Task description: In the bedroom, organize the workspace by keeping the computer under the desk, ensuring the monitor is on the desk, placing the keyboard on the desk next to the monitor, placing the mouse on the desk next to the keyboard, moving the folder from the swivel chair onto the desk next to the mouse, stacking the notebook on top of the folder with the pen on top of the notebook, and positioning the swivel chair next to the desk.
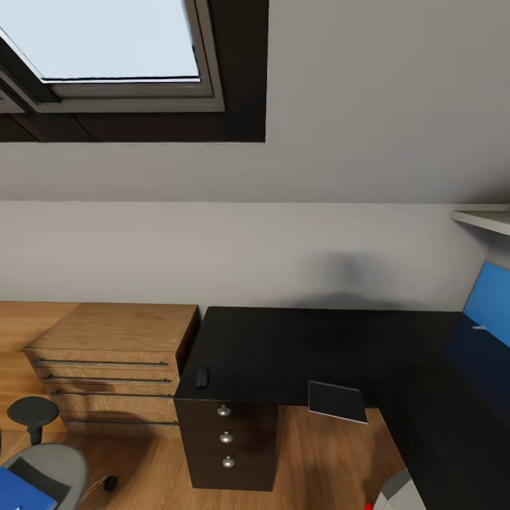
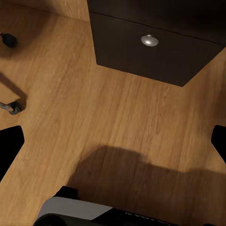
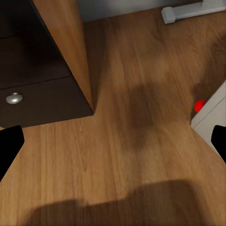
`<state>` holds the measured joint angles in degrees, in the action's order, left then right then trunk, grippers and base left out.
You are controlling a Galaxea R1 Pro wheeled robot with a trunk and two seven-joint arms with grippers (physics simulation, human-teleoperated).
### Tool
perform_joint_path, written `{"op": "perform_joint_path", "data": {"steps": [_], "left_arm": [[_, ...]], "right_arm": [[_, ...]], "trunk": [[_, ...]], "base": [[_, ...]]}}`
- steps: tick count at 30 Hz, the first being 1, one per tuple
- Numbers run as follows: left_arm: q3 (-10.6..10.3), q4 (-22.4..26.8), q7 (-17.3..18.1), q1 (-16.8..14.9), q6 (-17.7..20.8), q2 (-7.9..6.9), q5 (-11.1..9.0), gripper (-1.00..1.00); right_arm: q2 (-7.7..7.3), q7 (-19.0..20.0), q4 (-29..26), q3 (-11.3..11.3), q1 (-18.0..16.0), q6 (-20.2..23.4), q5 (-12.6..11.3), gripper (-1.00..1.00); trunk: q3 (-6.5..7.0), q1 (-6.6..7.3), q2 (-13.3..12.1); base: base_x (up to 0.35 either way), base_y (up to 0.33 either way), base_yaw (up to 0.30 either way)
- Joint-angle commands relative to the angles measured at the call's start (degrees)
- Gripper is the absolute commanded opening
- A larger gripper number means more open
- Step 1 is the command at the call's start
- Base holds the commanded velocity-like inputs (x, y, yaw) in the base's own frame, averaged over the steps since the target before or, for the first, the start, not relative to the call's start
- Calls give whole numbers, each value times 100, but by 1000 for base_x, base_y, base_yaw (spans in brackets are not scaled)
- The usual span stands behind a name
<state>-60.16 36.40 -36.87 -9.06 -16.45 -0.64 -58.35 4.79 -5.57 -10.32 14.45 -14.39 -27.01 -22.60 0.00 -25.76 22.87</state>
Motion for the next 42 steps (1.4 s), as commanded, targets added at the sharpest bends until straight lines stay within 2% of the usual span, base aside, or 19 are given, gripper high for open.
{"op": "perform_joint_path", "data": {"steps": [1,8,30,39,40,42], "left_arm": [[-48,8,-33,-8,-35,-3,-53,100],[-55,8,-51,-8,-49,1,-49,100],[-57,-3,-34,-8,-36,2,-71,100],[-46,-10,-58,-8,-56,-4,-74,100],[163,118,-51,-8,-74,-203,-37,100],[367,381,-44,-8,-49,-270,-28,100]], "right_arm": [[3,-42,4,51,-2,-15,-26,100],[12,-48,4,52,-2,-15,-26,100],[13,-49,4,58,-2,-20,-26,100],[7,-40,4,63,-2,-15,19,100],[8,-56,-148,61,-7,4,133,100],[18,-81,-412,61,-11,47,143,100]], "trunk": [[-2,-2,5],[-2,-2,5],[-12,-2,5],[-15,-2,5],[-15,-2,5],[-15,-2,5]], "base": [[0,0,10],[0,0,149],[29,0,269],[39,0,15],[0,0,0],[0,0,0]]}}
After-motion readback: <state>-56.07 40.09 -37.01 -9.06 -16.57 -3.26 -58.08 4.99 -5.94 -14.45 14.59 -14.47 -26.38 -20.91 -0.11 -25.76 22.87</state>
